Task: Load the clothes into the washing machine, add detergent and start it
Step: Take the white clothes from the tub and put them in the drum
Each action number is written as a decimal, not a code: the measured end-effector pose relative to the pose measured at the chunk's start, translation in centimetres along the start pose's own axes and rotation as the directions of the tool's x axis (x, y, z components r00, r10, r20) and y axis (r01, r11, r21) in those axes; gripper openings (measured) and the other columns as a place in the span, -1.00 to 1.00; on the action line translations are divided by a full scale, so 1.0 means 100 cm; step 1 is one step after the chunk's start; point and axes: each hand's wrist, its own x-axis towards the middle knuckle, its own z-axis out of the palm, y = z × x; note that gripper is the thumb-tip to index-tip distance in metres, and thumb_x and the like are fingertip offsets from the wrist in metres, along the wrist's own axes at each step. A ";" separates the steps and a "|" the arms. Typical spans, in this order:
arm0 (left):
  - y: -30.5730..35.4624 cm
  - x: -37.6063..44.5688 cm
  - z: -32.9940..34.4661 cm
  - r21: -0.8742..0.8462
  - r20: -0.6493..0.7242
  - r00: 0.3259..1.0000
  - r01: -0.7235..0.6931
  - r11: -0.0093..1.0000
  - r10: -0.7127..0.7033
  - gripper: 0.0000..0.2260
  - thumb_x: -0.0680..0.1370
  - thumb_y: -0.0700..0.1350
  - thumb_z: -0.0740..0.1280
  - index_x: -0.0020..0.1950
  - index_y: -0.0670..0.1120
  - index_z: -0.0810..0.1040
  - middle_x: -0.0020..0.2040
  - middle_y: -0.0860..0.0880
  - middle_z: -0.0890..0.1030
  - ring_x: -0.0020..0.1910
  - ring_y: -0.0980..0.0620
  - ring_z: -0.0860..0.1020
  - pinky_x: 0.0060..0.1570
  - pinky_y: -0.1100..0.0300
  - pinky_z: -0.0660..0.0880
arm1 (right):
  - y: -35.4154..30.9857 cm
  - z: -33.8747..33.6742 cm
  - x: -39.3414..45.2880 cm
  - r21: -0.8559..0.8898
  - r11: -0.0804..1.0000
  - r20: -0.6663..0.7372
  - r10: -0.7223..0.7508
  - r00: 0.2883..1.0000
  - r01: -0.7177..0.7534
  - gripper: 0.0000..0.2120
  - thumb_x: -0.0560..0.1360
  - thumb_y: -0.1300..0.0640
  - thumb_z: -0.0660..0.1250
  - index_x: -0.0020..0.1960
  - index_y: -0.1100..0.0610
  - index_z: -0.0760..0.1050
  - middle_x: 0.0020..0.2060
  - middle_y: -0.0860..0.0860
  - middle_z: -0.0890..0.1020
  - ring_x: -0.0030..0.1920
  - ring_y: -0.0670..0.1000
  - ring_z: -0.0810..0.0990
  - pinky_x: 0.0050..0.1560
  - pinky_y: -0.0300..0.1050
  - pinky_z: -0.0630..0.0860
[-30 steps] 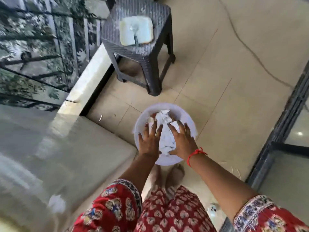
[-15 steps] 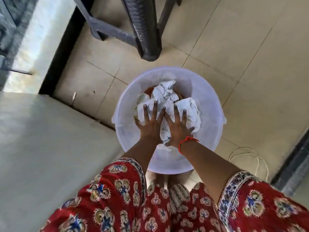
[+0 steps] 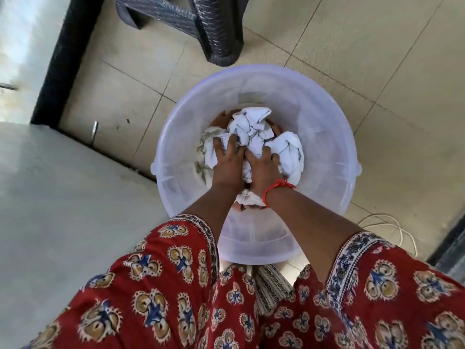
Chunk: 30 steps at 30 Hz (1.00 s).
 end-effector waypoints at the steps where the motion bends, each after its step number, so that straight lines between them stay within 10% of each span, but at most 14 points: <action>1: 0.001 0.000 -0.004 -0.030 0.001 1.000 -0.010 1.000 0.010 -0.23 0.27 -0.07 0.60 0.40 -0.08 0.34 0.55 -0.10 0.07 0.50 -0.38 -0.12 0.25 -0.13 0.40 | 0.000 -0.002 0.003 0.028 0.999 -0.010 -0.015 1.000 0.016 -0.33 0.39 0.06 0.44 0.36 -0.22 0.18 0.36 0.21 0.21 0.30 0.33 0.30 0.20 0.23 0.45; 5: 0.010 -0.012 -0.028 -0.028 -0.020 0.999 -0.041 0.999 0.041 -0.36 0.23 -0.04 0.60 0.25 -0.14 0.51 0.44 -0.14 0.27 0.41 -0.39 0.12 0.42 -0.06 0.15 | -0.004 -0.022 -0.010 0.094 0.995 -0.013 -0.025 1.000 0.026 -0.54 0.46 0.08 0.36 0.31 -0.17 0.35 0.32 0.20 0.29 0.19 0.33 0.39 0.22 0.19 0.44; 12: 0.051 -0.091 -0.118 -0.086 -0.096 0.995 -0.029 0.996 0.020 -0.39 0.11 -0.02 0.60 0.09 -0.17 0.56 0.26 -0.19 0.46 0.21 -0.29 0.37 0.30 -0.10 0.28 | -0.031 -0.113 -0.101 0.164 0.985 -0.086 -0.047 0.995 0.061 -0.57 0.42 0.05 0.36 0.24 -0.18 0.35 0.30 0.17 0.32 0.17 0.33 0.42 0.22 0.12 0.45; 30: 0.187 -0.351 -0.473 -0.191 -0.542 0.841 -0.134 0.972 0.010 -0.56 0.32 -0.08 0.40 0.20 -0.06 0.52 0.27 -0.04 0.39 0.24 -0.17 0.30 0.22 0.01 0.41 | -0.149 -0.478 -0.390 0.079 0.939 -0.343 -0.290 0.894 0.334 -0.49 0.43 0.17 0.36 0.31 -0.18 0.36 0.24 0.03 0.29 0.10 0.21 0.40 0.16 -0.04 0.37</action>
